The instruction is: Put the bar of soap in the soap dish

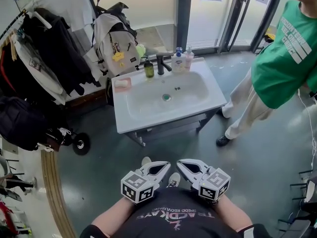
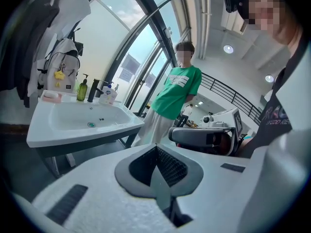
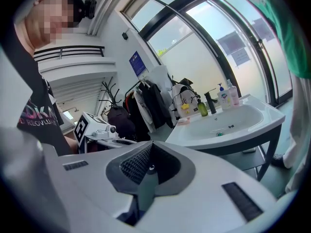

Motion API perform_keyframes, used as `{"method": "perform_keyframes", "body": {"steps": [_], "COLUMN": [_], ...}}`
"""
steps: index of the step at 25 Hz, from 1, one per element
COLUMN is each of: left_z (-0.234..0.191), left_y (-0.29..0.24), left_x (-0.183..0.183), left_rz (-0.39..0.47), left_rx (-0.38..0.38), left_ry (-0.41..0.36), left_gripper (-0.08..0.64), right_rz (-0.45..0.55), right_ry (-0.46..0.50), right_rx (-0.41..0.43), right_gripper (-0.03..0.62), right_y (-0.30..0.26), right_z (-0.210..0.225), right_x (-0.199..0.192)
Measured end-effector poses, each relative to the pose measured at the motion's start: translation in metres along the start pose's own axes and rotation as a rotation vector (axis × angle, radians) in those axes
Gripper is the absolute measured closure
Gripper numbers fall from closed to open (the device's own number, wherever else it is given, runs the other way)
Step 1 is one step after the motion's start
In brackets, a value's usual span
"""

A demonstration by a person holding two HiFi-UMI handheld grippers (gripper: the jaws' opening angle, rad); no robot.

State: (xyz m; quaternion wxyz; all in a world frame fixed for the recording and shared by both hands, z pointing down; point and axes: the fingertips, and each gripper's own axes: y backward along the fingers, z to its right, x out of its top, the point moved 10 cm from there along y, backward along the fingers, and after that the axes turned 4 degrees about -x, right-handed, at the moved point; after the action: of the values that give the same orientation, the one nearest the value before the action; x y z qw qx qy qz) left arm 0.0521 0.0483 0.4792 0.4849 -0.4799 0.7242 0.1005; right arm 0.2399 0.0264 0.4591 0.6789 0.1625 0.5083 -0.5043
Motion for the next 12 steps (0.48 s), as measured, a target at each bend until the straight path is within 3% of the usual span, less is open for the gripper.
{"method": "perform_keyframes", "body": {"steps": [12], "left_z": [-0.0033], "left_y": [-0.0006], "left_x": [0.0007], "left_rz": [0.003], "left_rx": [0.012], "left_ry": [0.011], "left_gripper": [0.551], "right_rz": [-0.011], "right_ry": [0.0], "right_rx": [0.005], "right_gripper": [0.581], "right_y": [-0.0024], "right_z": [0.0042], "right_x": [0.0009]}}
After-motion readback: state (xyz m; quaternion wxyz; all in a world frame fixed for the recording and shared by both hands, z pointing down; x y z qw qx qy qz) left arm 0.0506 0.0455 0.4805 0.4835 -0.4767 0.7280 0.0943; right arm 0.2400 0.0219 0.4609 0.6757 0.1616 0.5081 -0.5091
